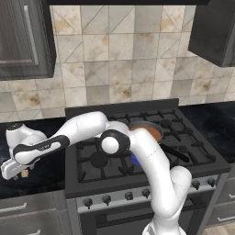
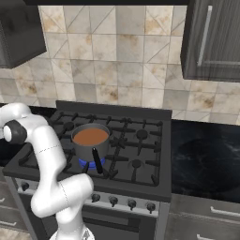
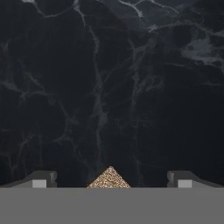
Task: Pick up the sugar cube(s) and place them in the saucepan with hot chocolate.
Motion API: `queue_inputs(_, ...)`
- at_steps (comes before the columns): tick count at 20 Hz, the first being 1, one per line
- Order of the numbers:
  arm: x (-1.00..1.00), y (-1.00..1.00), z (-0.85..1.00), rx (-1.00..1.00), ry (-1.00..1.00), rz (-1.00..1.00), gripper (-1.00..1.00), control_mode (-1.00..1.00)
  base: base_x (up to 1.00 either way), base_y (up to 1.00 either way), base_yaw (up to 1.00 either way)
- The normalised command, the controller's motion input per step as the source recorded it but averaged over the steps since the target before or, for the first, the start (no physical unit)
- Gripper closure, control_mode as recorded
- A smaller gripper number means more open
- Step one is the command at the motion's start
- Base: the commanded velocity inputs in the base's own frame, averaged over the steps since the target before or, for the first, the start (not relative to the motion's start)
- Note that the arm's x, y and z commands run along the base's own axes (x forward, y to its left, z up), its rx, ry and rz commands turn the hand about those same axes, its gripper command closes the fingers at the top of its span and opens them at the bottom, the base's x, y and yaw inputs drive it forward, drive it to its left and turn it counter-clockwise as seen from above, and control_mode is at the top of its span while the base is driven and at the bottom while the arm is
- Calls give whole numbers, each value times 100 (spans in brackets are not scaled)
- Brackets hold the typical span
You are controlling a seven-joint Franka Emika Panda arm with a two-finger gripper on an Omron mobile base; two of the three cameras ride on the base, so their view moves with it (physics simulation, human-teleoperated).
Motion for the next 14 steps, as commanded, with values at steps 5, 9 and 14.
queue_inputs(5, -1, 0, -14, 0, 0, 0, -100, -100, 0, 0, 0)
queue_inputs(9, 0, 0, -23, 0, 0, 0, -100, -100, 0, 0, 0)
queue_inputs(14, -3, 0, -12, 0, 0, 0, -100, -100, 0, 0, 0)
